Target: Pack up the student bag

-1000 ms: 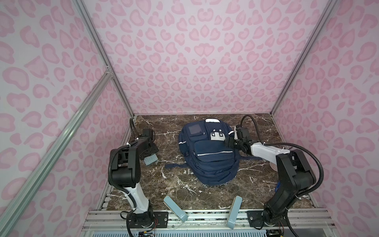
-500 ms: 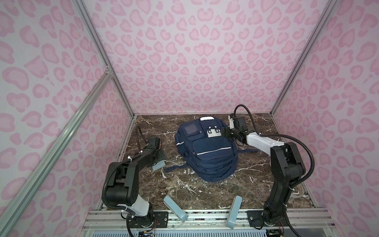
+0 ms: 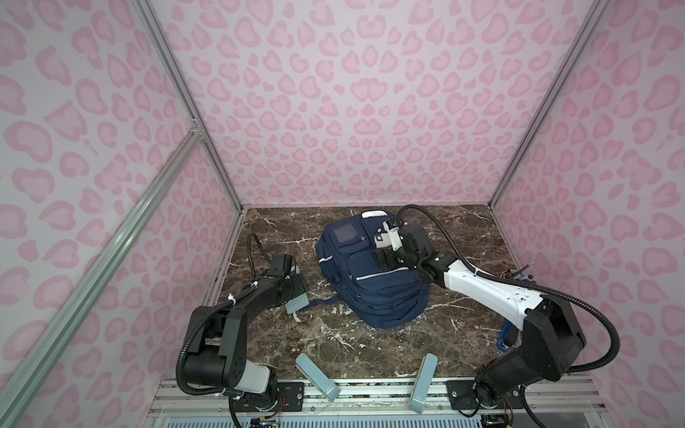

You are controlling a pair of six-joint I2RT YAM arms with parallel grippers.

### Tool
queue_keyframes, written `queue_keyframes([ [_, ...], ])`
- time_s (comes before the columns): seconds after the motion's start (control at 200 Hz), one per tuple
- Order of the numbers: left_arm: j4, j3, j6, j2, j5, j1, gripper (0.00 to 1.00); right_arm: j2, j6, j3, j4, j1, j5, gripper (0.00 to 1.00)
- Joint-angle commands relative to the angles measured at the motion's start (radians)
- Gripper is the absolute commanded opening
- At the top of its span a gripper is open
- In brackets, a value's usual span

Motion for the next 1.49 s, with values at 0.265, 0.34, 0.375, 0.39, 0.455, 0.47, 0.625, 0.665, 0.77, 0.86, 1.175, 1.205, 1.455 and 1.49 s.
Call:
queue_keyframes([
  [0.265, -0.082, -0.013, -0.017, -0.005, 0.045, -0.041, 0.91, 0.008, 0.141, -0.028, -0.018, 0.319, 0.130, 0.99],
  [0.34, -0.082, -0.011, -0.017, -0.010, 0.045, -0.042, 0.96, 0.027, 0.207, -0.027, 0.015, 0.344, 0.097, 0.99],
  [0.375, -0.080, -0.011, -0.015, -0.014, 0.046, -0.043, 0.97, 0.039, 0.234, -0.024, 0.030, 0.352, 0.070, 0.99],
  [0.39, -0.078, -0.011, -0.014, -0.015, 0.048, -0.042, 0.97, 0.043, 0.241, -0.024, 0.039, 0.359, 0.067, 0.99],
  [0.455, -0.078, -0.006, -0.011, -0.023, 0.062, -0.042, 0.99, 0.061, 0.233, -0.033, 0.089, 0.401, 0.083, 0.99],
  [0.47, -0.079, -0.004, -0.009, -0.026, 0.065, -0.042, 0.99, 0.068, 0.230, -0.031, 0.093, 0.410, 0.090, 0.99],
  [0.625, -0.080, 0.011, -0.017, -0.124, 0.091, -0.011, 0.98, 0.141, 0.274, 0.014, 0.112, 0.494, 0.153, 0.99],
  [0.665, -0.076, 0.016, -0.022, -0.153, 0.128, 0.035, 0.98, 0.164, 0.302, 0.033, 0.115, 0.515, 0.168, 0.99],
  [0.77, -0.088, 0.022, -0.037, -0.251, 0.127, 0.135, 0.98, 0.267, 0.382, 0.132, 0.072, 0.550, 0.201, 0.99],
  [0.86, -0.120, 0.036, -0.028, -0.328, 0.083, 0.165, 0.98, 0.374, 0.430, 0.235, 0.017, 0.550, 0.206, 0.99],
  [1.175, -0.027, -0.053, -0.044, -0.418, 0.220, 0.248, 1.00, 0.767, 0.415, 0.739, -0.294, 0.559, 0.250, 0.99],
  [1.205, -0.027, -0.051, -0.042, -0.417, 0.222, 0.249, 1.00, 0.792, 0.413, 0.778, -0.325, 0.562, 0.261, 0.99],
  [1.455, -0.025, -0.045, -0.050, -0.415, 0.195, 0.284, 1.00, 0.960, 0.407, 0.992, -0.455, 0.579, 0.284, 0.99],
  [1.49, -0.028, -0.044, -0.049, -0.422, 0.187, 0.291, 1.00, 0.979, 0.408, 1.020, -0.471, 0.578, 0.287, 0.99],
])
